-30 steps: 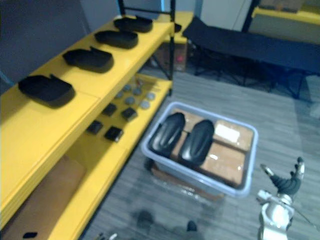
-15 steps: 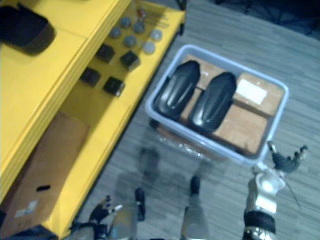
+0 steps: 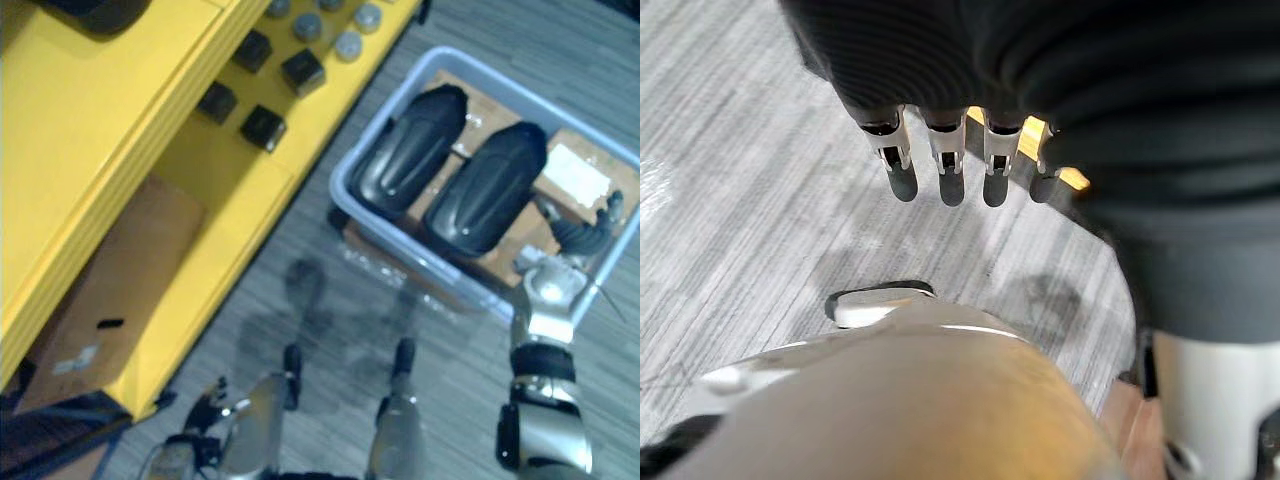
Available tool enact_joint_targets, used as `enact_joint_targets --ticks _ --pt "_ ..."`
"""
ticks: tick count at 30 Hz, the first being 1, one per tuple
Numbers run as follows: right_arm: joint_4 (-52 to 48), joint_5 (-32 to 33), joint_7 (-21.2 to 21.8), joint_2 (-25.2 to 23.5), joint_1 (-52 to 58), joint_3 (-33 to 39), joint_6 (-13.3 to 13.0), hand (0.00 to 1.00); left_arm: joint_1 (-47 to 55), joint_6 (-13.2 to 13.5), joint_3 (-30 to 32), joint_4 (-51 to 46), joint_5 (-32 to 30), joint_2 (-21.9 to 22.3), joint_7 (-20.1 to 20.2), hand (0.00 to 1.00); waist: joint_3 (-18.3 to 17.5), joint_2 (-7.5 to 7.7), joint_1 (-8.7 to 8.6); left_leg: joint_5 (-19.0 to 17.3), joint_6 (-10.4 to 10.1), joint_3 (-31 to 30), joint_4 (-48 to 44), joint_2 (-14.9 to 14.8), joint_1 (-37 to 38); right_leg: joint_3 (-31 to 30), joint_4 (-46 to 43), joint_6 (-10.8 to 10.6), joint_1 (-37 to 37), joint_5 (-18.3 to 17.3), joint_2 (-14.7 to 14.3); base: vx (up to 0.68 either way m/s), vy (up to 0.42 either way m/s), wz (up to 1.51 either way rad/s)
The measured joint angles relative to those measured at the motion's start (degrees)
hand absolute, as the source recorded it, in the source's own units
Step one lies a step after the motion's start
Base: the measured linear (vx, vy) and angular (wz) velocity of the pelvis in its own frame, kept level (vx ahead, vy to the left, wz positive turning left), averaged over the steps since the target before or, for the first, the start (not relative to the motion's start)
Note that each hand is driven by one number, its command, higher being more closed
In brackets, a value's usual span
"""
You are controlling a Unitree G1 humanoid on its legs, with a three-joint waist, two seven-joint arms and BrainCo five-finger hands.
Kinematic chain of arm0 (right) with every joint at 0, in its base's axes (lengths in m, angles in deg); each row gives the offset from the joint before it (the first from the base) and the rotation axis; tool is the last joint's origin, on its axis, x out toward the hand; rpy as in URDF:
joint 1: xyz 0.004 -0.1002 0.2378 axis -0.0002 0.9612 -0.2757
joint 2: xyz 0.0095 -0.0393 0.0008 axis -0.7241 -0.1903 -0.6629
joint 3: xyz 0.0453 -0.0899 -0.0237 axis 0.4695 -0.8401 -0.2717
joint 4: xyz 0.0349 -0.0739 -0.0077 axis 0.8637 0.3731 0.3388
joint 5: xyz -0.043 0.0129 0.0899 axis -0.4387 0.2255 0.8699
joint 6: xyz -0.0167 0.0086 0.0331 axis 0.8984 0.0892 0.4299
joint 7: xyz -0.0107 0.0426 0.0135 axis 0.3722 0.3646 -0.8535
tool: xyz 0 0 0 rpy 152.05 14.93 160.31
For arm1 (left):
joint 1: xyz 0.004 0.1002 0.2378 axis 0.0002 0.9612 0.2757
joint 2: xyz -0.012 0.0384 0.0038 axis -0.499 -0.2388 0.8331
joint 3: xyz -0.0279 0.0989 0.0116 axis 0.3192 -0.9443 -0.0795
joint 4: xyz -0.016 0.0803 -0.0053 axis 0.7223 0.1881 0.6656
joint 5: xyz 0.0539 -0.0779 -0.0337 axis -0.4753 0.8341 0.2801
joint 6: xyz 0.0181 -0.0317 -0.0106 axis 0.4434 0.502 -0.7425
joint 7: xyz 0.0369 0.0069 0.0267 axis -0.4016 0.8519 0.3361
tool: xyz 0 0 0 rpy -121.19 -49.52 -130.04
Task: Walk over and take plastic housings, then place them on the shelf
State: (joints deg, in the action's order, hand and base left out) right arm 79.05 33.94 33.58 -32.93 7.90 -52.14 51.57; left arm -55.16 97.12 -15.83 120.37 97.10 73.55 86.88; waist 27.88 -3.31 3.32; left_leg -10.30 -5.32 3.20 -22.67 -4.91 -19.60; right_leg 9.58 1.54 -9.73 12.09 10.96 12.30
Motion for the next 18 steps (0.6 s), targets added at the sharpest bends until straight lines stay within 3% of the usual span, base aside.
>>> enact_joint_targets --ticks 6,8,18 --pt "6.1 1.3 -2.0 3.1 -3.4 -0.5 2.9 0.00 0.0 1.3 -1.0 1.9 3.6 0.3 0.0 0.00 0.3 -0.68 0.60 0.1 0.1 0.0 -0.1 0.6 -0.4 0.1 0.0 -0.3 0.4 0.2 0.5 0.00 0.002 0.01" --pt "6.9 1.8 -2.1 5.7 -5.1 -0.6 4.4 0.00 0.0 1.8 -2.4 1.9 4.3 0.3 0.0 0.00 0.9 -1.88 0.79 -0.1 0.4 -0.1 -0.5 0.8 -0.7 0.1 -0.1 -0.4 0.4 0.3 0.8 0.00 0.000 0.00" --pt "14.0 1.6 -1.0 10.5 -10.5 -5.1 9.4 0.00 -0.1 2.3 -5.1 1.8 10.1 1.0 0.3 0.00 2.1 -4.81 1.87 0.3 0.8 -0.9 -1.1 1.4 -3.8 0.9 -1.0 -0.4 3.2 0.3 1.3 -0.01 0.004 0.05"
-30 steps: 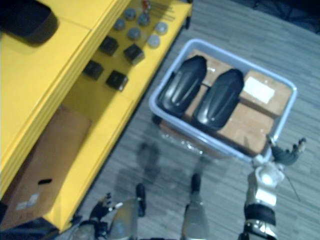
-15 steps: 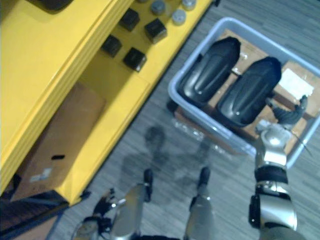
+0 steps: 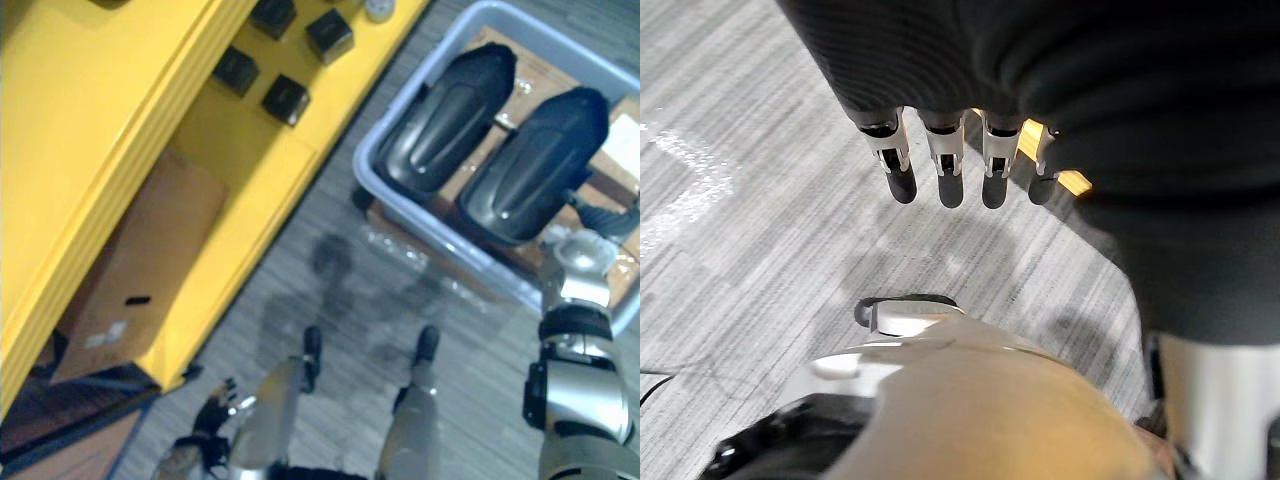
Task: Walk over and take plastic housings, then place them on the shelf
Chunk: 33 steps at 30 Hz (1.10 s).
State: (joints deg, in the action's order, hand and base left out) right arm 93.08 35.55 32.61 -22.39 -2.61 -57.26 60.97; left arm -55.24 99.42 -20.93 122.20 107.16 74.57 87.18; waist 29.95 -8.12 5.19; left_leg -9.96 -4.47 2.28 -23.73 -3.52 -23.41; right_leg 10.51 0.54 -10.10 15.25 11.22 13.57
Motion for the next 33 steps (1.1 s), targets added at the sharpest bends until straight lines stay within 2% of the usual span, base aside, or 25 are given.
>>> enact_joint_targets --ticks 3,4,11,14,16,22,29,33 --pt "1.5 0.0 1.3 2.5 -1.7 -0.4 2.5 0.00 0.0 0.1 -0.1 -0.1 0.8 0.0 0.1 0.00 0.0 -0.02 0.46 0.5 0.1 -0.4 0.2 0.3 -1.1 0.4 -0.2 0.0 0.9 0.0 0.3 0.00 0.004 0.09" --pt "2.2 0.0 1.3 2.6 -2.5 -0.8 3.4 1.00 0.0 0.1 -0.2 -0.1 0.8 0.0 0.1 0.00 0.0 -0.02 0.47 0.5 0.1 -0.4 0.2 0.3 -1.1 0.5 -0.2 0.0 0.8 0.0 0.3 0.00 0.006 0.05" --pt "5.1 -2.6 3.5 5.5 -3.9 -4.9 7.5 1.00 0.0 0.1 -0.3 -0.2 0.9 -0.1 0.0 0.00 0.0 -0.05 0.61 0.6 0.2 -0.6 0.2 0.5 -1.4 0.6 -0.5 0.0 1.2 0.0 0.4 0.00 0.000 0.00" --pt "6.4 -4.7 5.8 7.2 -4.2 -5.7 8.9 1.00 0.0 0.1 -1.8 -0.3 2.0 -0.7 -0.2 0.00 0.0 -0.07 0.63 0.9 0.2 -0.7 0.4 0.5 -1.8 0.6 -0.9 0.1 1.8 -0.1 0.5 0.00 0.000 0.00" --pt "7.0 -5.9 6.7 7.5 -4.5 -6.8 9.1 1.00 0.0 0.1 -2.1 -0.2 2.6 -0.8 -0.2 0.00 0.0 -0.07 0.59 1.0 0.1 -0.7 0.4 0.5 -1.7 0.6 -0.9 0.2 1.8 -0.1 0.5 0.00 0.000 0.00" --pt "8.3 -8.5 9.5 7.5 -5.9 -8.2 12.6 1.00 0.0 0.1 -2.4 -0.4 2.6 -0.9 -0.5 0.00 0.0 -0.13 0.62 1.1 0.1 -0.6 0.4 0.5 -1.7 0.7 -0.9 0.2 1.8 -0.1 0.5 0.00 0.000 0.00" --pt "8.3 -11.2 10.1 7.2 -6.9 -9.2 13.5 1.00 0.2 0.2 -2.5 -1.3 2.6 -0.9 -0.7 0.00 0.0 -0.18 0.60 1.1 0.1 -0.4 0.4 0.5 -1.5 0.6 -1.0 0.2 1.6 -0.1 0.5 0.00 0.000 0.00" --pt "8.3 -11.3 9.8 6.7 -6.9 -9.4 14.2 1.00 1.7 2.3 -2.7 -2.7 3.1 -0.9 -1.1 0.00 0.0 -0.18 0.52 1.1 0.1 -0.2 0.7 0.4 0.1 0.6 -0.9 0.2 0.3 -0.1 0.5 0.00 -0.003 -0.03"
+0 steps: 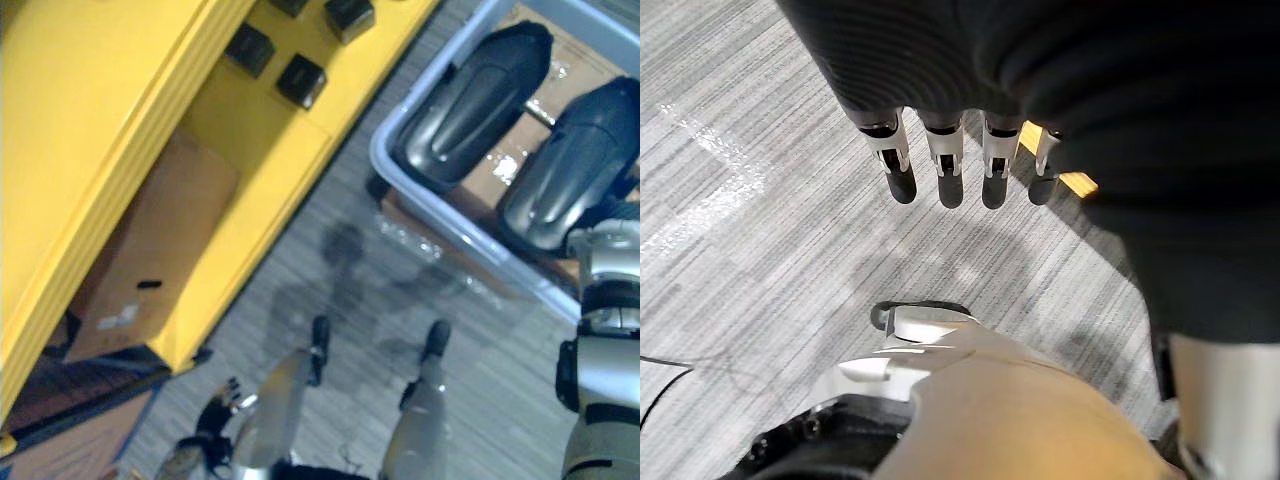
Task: Walk over and take plastic housings, then place them on the shelf
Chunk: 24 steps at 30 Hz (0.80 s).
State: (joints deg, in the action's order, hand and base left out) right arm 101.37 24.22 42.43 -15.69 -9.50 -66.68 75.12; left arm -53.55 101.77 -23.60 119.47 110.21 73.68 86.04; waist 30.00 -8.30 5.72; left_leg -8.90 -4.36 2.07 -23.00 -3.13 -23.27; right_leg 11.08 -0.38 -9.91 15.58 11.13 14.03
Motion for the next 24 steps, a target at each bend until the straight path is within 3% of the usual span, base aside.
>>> enact_joint_targets --ticks 4,8,10,12,16,17,21,24 --pt "-0.4 -1.1 -2.2 -0.4 0.0 0.1 -0.8 1.00 1.0 0.9 -0.1 -2.1 0.0 -0.1 -0.7 0.00 0.0 0.00 -0.19 0.1 0.0 0.2 0.6 -0.1 1.4 0.0 0.3 0.4 -1.2 -0.2 -0.1 0.00 -0.009 -0.03" --pt "-4.7 -3.5 -5.9 -0.6 0.8 0.6 -1.1 1.00 2.5 0.6 -1.4 -16.2 0.1 -0.1 -1.5 0.00 0.1 0.23 -1.04 0.1 -0.1 0.3 1.2 -0.3 3.0 0.0 0.7 0.5 -2.7 -0.1 -0.3 0.00 -0.004 -0.01" --pt "-6.7 -3.8 -6.6 -1.6 1.8 0.7 -1.2 1.00 1.6 -1.0 -2.9 -22.7 0.1 0.9 -0.7 0.00 0.2 0.60 -1.78 0.1 -0.1 0.3 1.5 -0.3 4.2 0.1 1.0 0.6 -3.9 -0.1 -0.3 0.00 0.000 0.00" --pt "-10.5 -4.6 -7.4 -3.8 3.5 0.7 -1.7 1.00 -1.2 -3.8 -5.5 -31.5 0.1 1.5 4.1 0.00 0.1 1.32 -2.91 0.1 -0.1 0.7 2.0 -0.6 5.5 -0.1 1.2 0.6 -4.9 -0.1 -0.6 0.02 -0.016 -0.09" --pt "-12.1 -5.7 -8.0 -8.1 4.3 0.7 -2.4 1.00 -9.6 -7.5 -8.9 -37.9 0.1 -0.2 10.0 0.00 -0.1 2.57 -4.16 0.0 -0.5 2.0 2.5 -1.8 7.1 -0.7 1.4 1.5 -5.4 0.0 -1.6 0.00 -0.042 -0.20" --pt "-12.1 -5.8 -8.2 -8.7 4.3 0.6 -2.4 1.00 -11.2 -8.0 -9.7 -38.2 0.1 -0.4 10.4 0.00 -0.1 2.71 -4.41 0.0 -0.6 2.3 2.5 -1.9 7.4 -0.8 1.5 1.5 -5.6 0.0 -1.7 -0.01 -0.028 -0.27" --pt "-15.1 -8.1 -8.5 -14.7 4.6 0.5 -2.4 1.00 -21.6 -11.6 -10.5 -38.3 0.9 -2.1 10.9 0.00 -1.6 5.54 -5.61 -0.7 -1.4 5.2 2.7 -3.7 9.3 -3.6 2.9 2.6 -5.7 1.0 -3.3 0.00 -0.036 -0.39" --pt "-20.7 -10.4 -8.5 -17.7 5.3 0.5 -2.4 1.00 -29.7 -14.3 -8.5 -35.4 2.9 -2.3 8.8 0.00 -3.2 7.24 -7.47 -0.9 -1.7 7.1 3.5 -4.5 11.4 -5.3 3.3 2.9 -6.2 1.2 -4.1 0.02 -0.028 -0.33"
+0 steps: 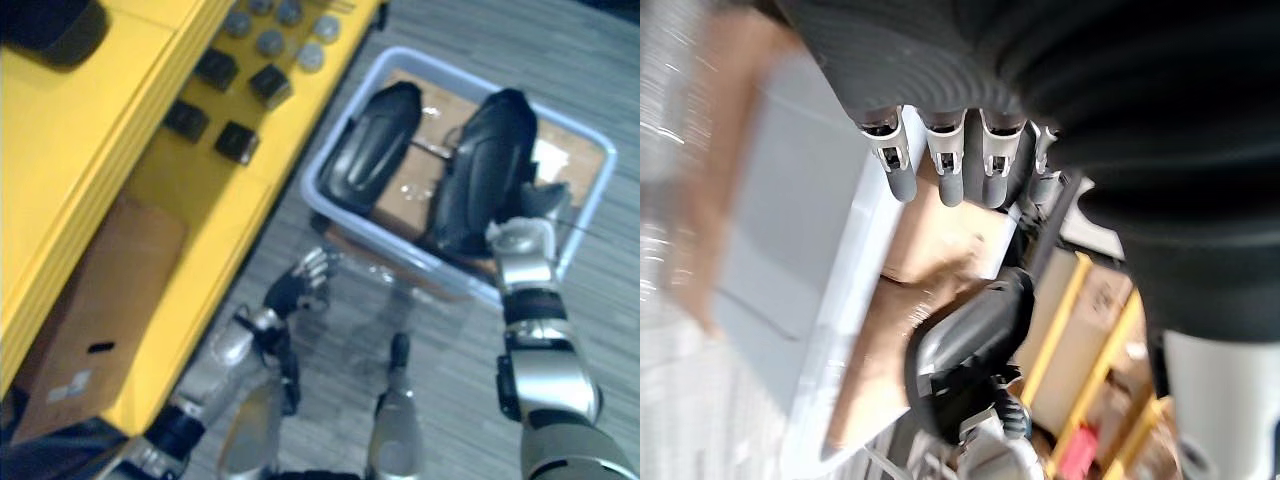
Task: Walk over and take plastic housings, then place them on the shelf
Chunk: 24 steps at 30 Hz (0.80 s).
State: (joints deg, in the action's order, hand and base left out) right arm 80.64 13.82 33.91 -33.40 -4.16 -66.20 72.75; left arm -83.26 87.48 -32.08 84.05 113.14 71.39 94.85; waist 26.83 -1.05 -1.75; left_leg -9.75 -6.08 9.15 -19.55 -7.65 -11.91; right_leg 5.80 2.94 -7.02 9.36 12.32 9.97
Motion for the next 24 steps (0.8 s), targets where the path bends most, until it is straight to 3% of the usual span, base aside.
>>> enact_joint_targets --ticks 1,4,8,9,10,12,18,23,24 --pt "-2.3 -1.0 0.0 -1.1 0.8 0.0 0.0 1.00 -1.9 -1.2 0.4 1.7 0.0 0.0 -2.1 0.00 -1.0 0.33 -1.06 0.0 0.0 0.5 0.5 -0.1 1.0 -0.1 0.8 0.0 -1.0 0.2 -0.1 0.04 -0.022 -0.29" --pt "-8.1 -3.5 0.1 -3.6 4.1 -0.1 0.0 1.00 -3.9 -5.0 0.9 5.9 -0.7 0.1 -5.6 0.00 -5.0 0.71 -2.04 -0.2 -0.3 1.8 2.1 -0.6 3.0 -1.1 1.6 0.1 -1.5 0.3 -0.8 0.07 -0.026 -0.28" --pt "-14.2 -7.1 0.3 -5.0 6.8 -0.5 0.0 1.00 -7.6 -10.5 1.0 11.7 -1.8 1.6 -8.4 0.00 -7.7 1.14 -2.46 0.1 -0.8 3.1 4.4 -0.9 6.8 -1.2 1.6 0.2 -3.4 0.3 -1.2 0.05 -0.017 -0.14" --pt "-14.2 -7.1 0.3 -5.1 6.8 -0.5 0.0 1.00 -7.7 -10.7 1.0 11.8 -1.8 1.6 -8.4 0.00 -7.7 1.16 -2.46 0.1 -0.8 3.1 4.4 -0.9 6.9 -1.2 1.6 0.2 -3.5 0.3 -1.2 -0.01 0.000 -0.13" --pt "-14.8 -8.8 0.6 -6.2 6.9 -1.2 -0.7 1.00 -9.7 -13.3 1.0 14.4 -1.8 2.4 -9.1 0.00 -9.1 1.63 -2.48 0.3 -0.9 3.7 5.2 -0.7 7.8 -1.3 1.6 0.2 -3.6 0.3 -1.1 -0.01 0.001 -0.12" --pt "-16.4 -9.7 1.5 -7.3 7.4 -2.6 -1.6 1.00 -11.9 -15.5 0.9 16.7 -1.8 2.5 -10.1 0.00 -10.0 2.31 -2.85 0.3 -1.0 3.8 5.2 -0.7 8.0 -1.3 1.6 0.2 -3.7 0.3 -1.1 0.00 -0.002 -0.06" --pt "-19.5 -11.5 4.0 -9.9 9.4 -4.5 -5.8 1.00 -16.1 -20.6 1.0 22.0 -1.7 2.5 -11.9 0.00 -11.3 4.36 -3.66 1.2 -1.2 3.8 6.3 -0.5 8.7 -1.2 1.7 0.2 -4.0 0.3 -1.0 -0.01 -0.007 0.00" --pt "-20.0 -11.5 4.2 -10.3 10.5 -4.8 -6.7 1.00 -17.9 -22.6 1.0 25.0 -1.6 2.9 -12.9 0.00 -11.8 4.62 -3.69 1.9 -1.4 3.8 8.0 -0.3 9.9 -1.0 1.7 0.2 -4.6 0.2 -1.0 0.00 -0.006 0.02" --pt "-20.0 -11.5 4.8 -11.8 11.7 -6.7 -7.4 1.00 -19.7 -23.2 1.5 27.6 -0.5 4.6 -14.0 0.00 -13.1 4.84 -3.73 2.7 -1.4 3.4 9.4 -0.1 10.0 -0.8 1.7 0.2 -4.4 0.2 -0.9 -0.02 -0.025 0.22"
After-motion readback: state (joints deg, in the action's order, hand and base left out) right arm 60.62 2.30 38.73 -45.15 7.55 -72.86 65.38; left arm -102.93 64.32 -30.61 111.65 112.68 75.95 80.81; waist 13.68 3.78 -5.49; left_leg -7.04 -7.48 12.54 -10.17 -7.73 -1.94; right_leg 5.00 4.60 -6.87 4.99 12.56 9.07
